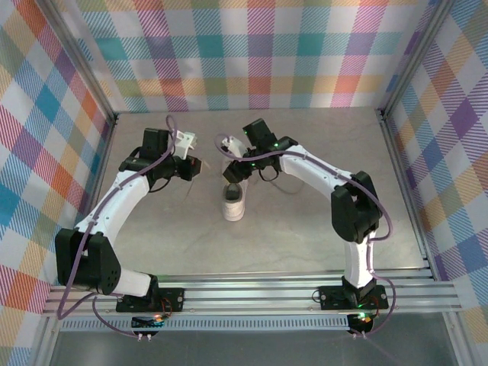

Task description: Tie the shoes

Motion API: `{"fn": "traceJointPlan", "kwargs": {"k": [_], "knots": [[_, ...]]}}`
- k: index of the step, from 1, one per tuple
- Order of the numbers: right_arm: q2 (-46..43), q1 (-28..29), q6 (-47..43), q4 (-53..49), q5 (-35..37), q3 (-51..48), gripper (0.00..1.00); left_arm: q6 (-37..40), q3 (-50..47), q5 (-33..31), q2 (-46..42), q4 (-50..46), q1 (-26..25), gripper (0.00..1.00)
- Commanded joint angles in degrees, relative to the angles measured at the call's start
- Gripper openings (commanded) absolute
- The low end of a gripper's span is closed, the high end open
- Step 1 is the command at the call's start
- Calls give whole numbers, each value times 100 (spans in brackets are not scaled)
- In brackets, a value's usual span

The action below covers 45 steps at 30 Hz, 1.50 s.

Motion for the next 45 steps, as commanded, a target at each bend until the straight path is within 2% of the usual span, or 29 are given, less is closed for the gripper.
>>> {"fn": "traceJointPlan", "kwargs": {"k": [1,10,18,20,22,24,26,28,29,32,37,40,45], "knots": [[194,-27,-110,326,-597,274,49,-267,125,862,-74,290,167,0],[653,53,-47,238,-896,822,48,-348,132,1275,-131,462,307,0],[1051,133,-121,-15,-1076,1388,44,-321,89,1361,-156,432,363,0],[1116,142,-128,-73,-1076,1497,38,-304,80,1395,-156,412,374,0],[1101,146,-98,-30,-1029,1494,18,-263,71,1384,-151,377,386,0],[978,150,-40,138,-895,1344,8,-182,54,1340,-163,323,394,0],[761,148,12,407,-715,1080,5,-71,14,1267,-195,256,406,9],[537,144,23,641,-554,813,4,40,-66,1196,-250,238,427,28],[461,146,28,689,-496,737,4,62,-101,1192,-274,268,460,33],[268,142,1,778,-399,557,4,79,-271,1217,-361,534,524,36],[126,142,-42,815,-360,389,4,815,-719,2089,-348,1373,541,36],[101,142,-73,788,-379,336,4,1568,-794,2573,-182,1363,518,36],[80,147,-143,688,-397,322,4,1774,-896,2236,-21,1782,497,39]]}}
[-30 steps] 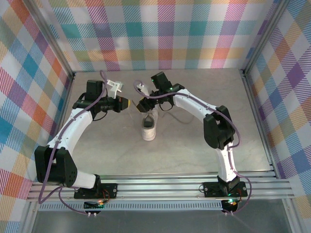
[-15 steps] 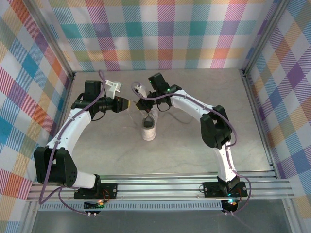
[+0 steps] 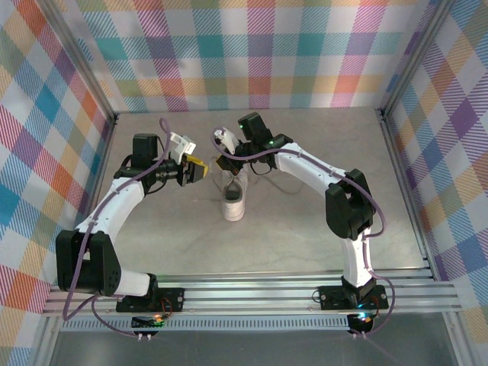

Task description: Tie the shoes

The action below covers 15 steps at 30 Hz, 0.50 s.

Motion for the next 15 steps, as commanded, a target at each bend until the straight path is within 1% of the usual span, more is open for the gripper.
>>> {"fn": "traceJointPlan", "kwargs": {"k": [1,4,9,15], "knots": [[-166,26,-149,10,-50,-65,4,529,-120,132,120,573,-6,40],[-175,22,-150,-5,-52,-65,3,614,-8,110,321,609,-16,42],[-167,23,-161,-51,-29,-43,3,893,239,79,656,388,-161,43],[-160,20,-190,-130,-51,-17,3,858,401,53,917,515,-261,43]]}}
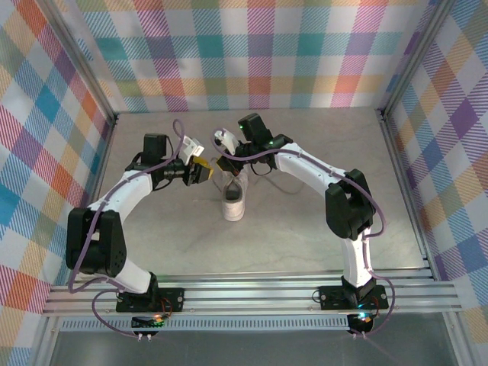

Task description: Tie the shoes

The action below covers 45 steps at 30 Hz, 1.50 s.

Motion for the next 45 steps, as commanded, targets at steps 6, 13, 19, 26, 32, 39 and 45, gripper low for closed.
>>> {"fn": "traceJointPlan", "kwargs": {"k": [6,13,19,26,32,39,45], "knots": [[-166,22,-210,-162,-41,10,3,268,422,118,235,176,-127,36],[-179,22,-181,-201,26,18,5,429,749,276,341,-297,-301,0],[-503,-87,243,-331,714,-169,39,378,996,235,102,-925,-533,0],[-1312,-439,858,-882,1700,-957,49,-459,1142,17,-41,-951,-737,0],[-1435,-1241,2101,-1691,2423,-1529,53,-1067,1154,-105,-73,-765,-791,0],[-884,-1587,2481,-2328,3007,-1582,56,-1266,1278,-39,23,-740,-822,0],[-490,-1815,2860,-2636,3510,-1456,60,-1286,1329,25,106,-757,-886,0]]}}
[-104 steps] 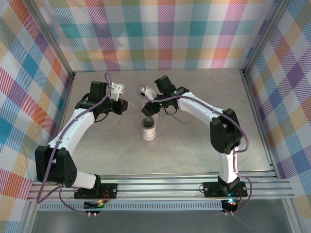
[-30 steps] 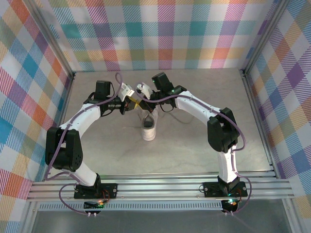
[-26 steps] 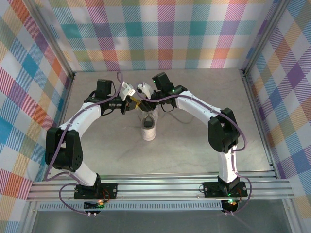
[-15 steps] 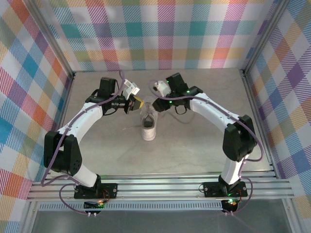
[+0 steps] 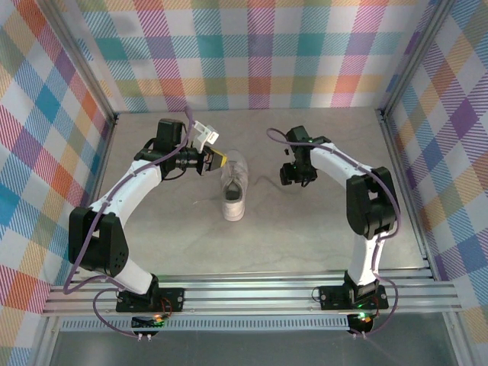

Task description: Tie the shoes

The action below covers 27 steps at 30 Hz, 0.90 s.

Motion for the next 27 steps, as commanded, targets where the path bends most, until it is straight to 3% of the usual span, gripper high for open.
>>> {"fn": "traceJointPlan", "kwargs": {"k": [1,11,14,18,20,22,27], "knots": [[120,-153,394,-375,326,163,60,-93,214,149,50,9,-96,0],[640,-239,608,-368,332,3,56,27,321,211,141,-139,-115,0],[679,-239,497,-159,198,-37,40,138,339,210,101,-259,-115,0],[678,-293,201,9,58,168,10,270,269,192,0,-357,-120,0],[662,-321,-33,-35,35,497,1,288,182,199,-54,-362,-123,0],[657,-335,-300,-146,22,1042,0,297,85,220,-114,-321,-132,0],[1284,-192,-643,-882,-380,3783,0,434,-210,168,-291,-103,-244,0]]}}
